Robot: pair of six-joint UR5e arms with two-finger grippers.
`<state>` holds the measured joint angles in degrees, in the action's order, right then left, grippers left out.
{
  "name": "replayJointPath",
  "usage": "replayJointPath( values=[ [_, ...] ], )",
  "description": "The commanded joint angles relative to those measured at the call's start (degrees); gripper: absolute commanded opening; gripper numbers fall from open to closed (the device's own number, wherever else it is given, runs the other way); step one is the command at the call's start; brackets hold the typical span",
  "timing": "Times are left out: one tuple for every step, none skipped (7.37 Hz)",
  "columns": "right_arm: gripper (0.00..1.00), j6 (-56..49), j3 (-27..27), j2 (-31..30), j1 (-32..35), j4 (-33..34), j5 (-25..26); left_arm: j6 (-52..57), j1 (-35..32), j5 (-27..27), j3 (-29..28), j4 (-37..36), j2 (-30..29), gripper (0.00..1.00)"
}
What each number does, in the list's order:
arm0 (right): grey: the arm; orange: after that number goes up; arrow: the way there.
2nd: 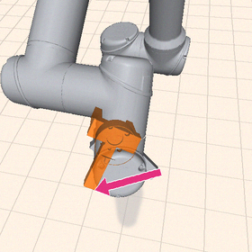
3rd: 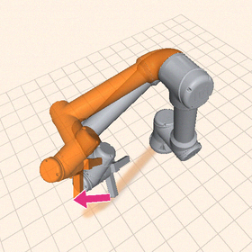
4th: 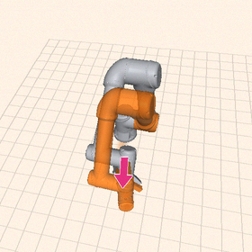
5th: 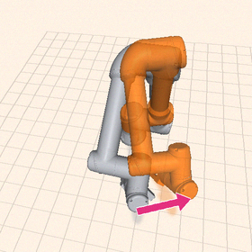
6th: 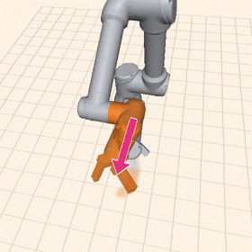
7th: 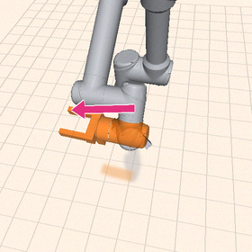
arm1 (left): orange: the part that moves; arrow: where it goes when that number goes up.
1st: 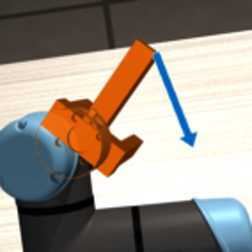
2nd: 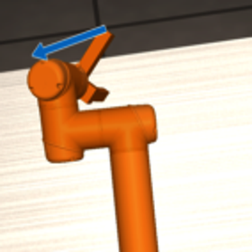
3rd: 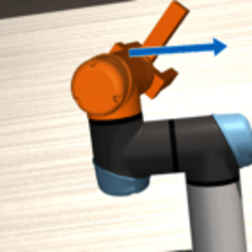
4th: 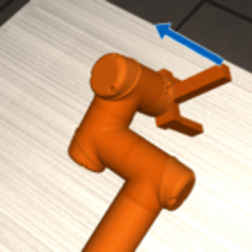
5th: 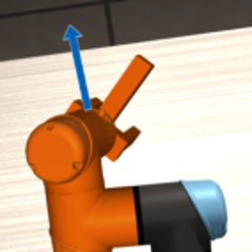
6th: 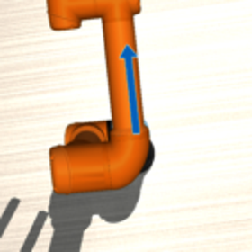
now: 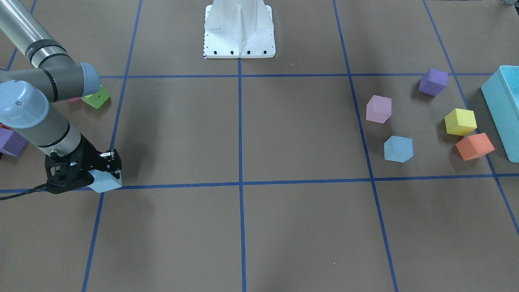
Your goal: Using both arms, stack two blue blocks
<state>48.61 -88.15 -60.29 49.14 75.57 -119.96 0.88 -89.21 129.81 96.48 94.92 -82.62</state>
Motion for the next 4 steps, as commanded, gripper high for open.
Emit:
replayJointPath(
  values=[
    [0.0,18.3,0.2,10.8,-8.3,8.9,5.0,0.0,0.0,0.0,-0.1,-0.1,0.0,0.98],
    [0.0,23.9,0.6,15.7,-12.8,15.2,9.7,0.0,0.0,0.0,-0.1,-0.1,0.0,0.98],
    [0.0,27.7,1.7,18.3,-16.9,17.0,12.3,0.0,0.0,0.0,-0.2,-0.1,0.0,0.98],
    [0.0,29.9,3.2,20.0,-19.4,16.6,13.2,0.0,0.0,0.0,-0.2,-0.1,0.0,0.98]
  ],
)
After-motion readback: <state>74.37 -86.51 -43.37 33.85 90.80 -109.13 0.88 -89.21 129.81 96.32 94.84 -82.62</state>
